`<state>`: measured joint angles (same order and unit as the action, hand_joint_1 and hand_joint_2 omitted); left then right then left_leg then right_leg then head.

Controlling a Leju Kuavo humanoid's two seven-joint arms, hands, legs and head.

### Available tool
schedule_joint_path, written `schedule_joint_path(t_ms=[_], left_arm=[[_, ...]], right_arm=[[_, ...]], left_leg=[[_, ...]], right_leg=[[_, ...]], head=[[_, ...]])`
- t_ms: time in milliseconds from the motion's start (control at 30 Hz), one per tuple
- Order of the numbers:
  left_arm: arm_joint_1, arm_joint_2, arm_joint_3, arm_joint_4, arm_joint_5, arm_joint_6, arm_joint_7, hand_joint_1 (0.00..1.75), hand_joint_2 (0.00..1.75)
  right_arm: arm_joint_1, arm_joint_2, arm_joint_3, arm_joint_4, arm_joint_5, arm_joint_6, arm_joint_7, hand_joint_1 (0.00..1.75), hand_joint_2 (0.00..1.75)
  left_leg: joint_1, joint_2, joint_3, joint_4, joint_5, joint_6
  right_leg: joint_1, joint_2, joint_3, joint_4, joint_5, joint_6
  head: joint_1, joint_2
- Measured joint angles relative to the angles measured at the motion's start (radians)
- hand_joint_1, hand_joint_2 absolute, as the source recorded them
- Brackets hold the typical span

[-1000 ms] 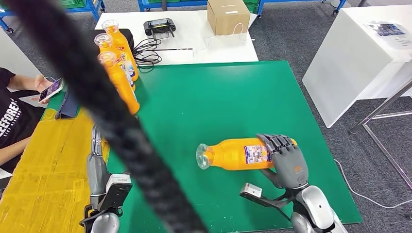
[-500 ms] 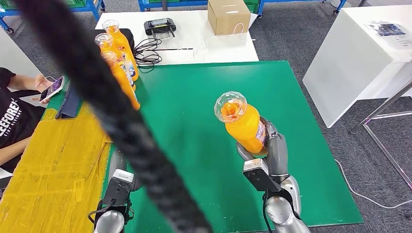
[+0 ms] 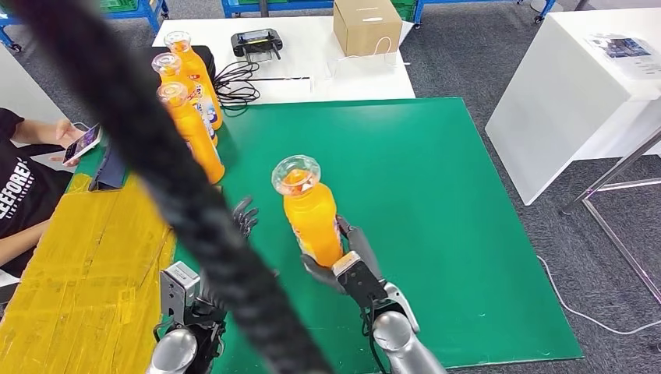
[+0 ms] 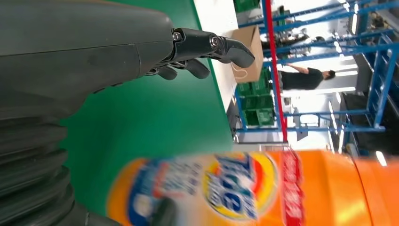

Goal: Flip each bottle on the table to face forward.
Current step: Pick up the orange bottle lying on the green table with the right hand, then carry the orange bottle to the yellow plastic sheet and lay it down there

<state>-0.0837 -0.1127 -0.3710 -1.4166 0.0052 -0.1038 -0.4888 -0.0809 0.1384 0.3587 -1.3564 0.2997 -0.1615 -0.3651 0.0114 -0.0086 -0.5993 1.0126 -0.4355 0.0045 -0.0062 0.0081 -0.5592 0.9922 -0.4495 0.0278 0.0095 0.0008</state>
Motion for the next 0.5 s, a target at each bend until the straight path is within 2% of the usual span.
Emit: schedule_joint_path(t_ms=[267, 500], left_arm=[[-0.015, 0.009, -0.024, -0.011, 0.014, -0.003, 0.0, 0.0, 1.75], [-0.013, 0.019, -0.024, -0.011, 0.022, -0.003, -0.002, 0.0, 1.75]], right_arm=[[-0.041, 0.014, 0.188, 0.082, 0.089, 0.044, -0.002, 1.74, 1.75], [-0.085, 0.006, 0.269, 0.115, 0.168, 0.029, -0.002, 1.74, 1.75]], left_leg=[[0.0, 0.0, 0.0, 0.0, 0.0, 0.0], [0.0, 0.0, 0.0, 0.0, 0.0, 0.0]], right_leg=[[0.0, 0.0, -0.001, 0.0, 0.0, 0.0], [0.0, 0.0, -0.001, 0.0, 0.0, 0.0]], head=[[0.0, 0.0], [0.0, 0.0]])
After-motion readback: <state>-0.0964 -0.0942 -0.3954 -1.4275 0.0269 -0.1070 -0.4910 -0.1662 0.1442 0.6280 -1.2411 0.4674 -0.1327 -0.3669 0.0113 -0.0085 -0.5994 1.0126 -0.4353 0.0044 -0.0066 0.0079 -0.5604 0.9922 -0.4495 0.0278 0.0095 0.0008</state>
